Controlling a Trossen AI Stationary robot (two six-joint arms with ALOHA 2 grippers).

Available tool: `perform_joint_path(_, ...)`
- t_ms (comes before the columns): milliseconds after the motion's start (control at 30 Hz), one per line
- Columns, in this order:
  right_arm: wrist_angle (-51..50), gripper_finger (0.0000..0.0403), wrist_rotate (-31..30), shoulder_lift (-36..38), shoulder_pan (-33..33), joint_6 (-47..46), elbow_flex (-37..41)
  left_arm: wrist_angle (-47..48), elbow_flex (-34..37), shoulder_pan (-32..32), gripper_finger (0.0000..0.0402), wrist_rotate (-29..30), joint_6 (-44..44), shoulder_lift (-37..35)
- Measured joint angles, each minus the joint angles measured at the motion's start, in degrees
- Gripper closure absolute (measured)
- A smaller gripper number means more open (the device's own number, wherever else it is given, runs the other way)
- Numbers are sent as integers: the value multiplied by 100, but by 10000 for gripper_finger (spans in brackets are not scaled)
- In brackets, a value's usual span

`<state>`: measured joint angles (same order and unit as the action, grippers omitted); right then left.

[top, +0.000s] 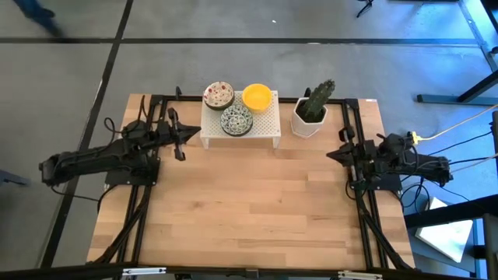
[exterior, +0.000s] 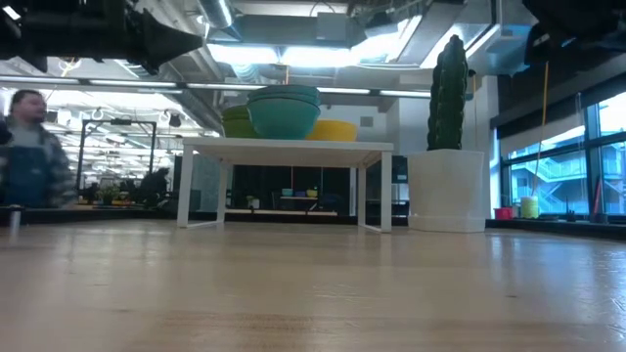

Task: Pick & Place Mini bowls
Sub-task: Return to Home Position

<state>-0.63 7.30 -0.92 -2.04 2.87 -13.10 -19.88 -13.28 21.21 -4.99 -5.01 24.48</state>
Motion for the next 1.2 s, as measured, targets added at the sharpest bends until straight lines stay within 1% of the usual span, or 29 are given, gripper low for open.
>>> perform_joint_path(200, -157, 401, -20, 91, 0, -181, 70, 500, 0, -6, 400, -9, 142, -495)
perform_joint_path(300, -179, 400, -128, 91, 0, -140, 68, 718, 0, -15, 399, -9, 263, -833)
perform_joint_path(433, -253, 399, -204, 91, 0, -111, 68, 706, 320, -77, 399, 83, 488, -1202)
perform_joint_path(500, -429, 399, -419, 91, 0, -111, 68, 635, 536, -145, 400, 362, 545, -1345)
perform_joint_path(567, -709, 398, -795, 91, 0, -113, 68, 623, 640, -206, 399, 643, 571, -1395)
perform_joint_path(600, -815, 398, -947, 91, 0, -127, 68, 626, 658, -233, 399, 709, 574, -1393)
perform_joint_path(667, -878, 398, -1030, 91, 0, -167, 68, 611, 660, -293, 399, 716, 576, -1395)
perform_joint_path(867, -863, 398, -892, 92, 0, -231, 68, 675, 660, -527, 398, 700, 576, -1495)
perform_joint_path(967, -501, 398, -751, 92, 0, -244, 212, 710, 735, -656, 399, 759, 576, -1573)
perform_joint_path(1067, -8, 397, -482, 93, 0, -297, 437, 723, 902, -754, 400, 1023, 576, -1657)
perform_joint_path(1200, 48, 397, -411, 93, 0, -425, 483, 679, 955, -839, 399, 1091, 569, -1732)
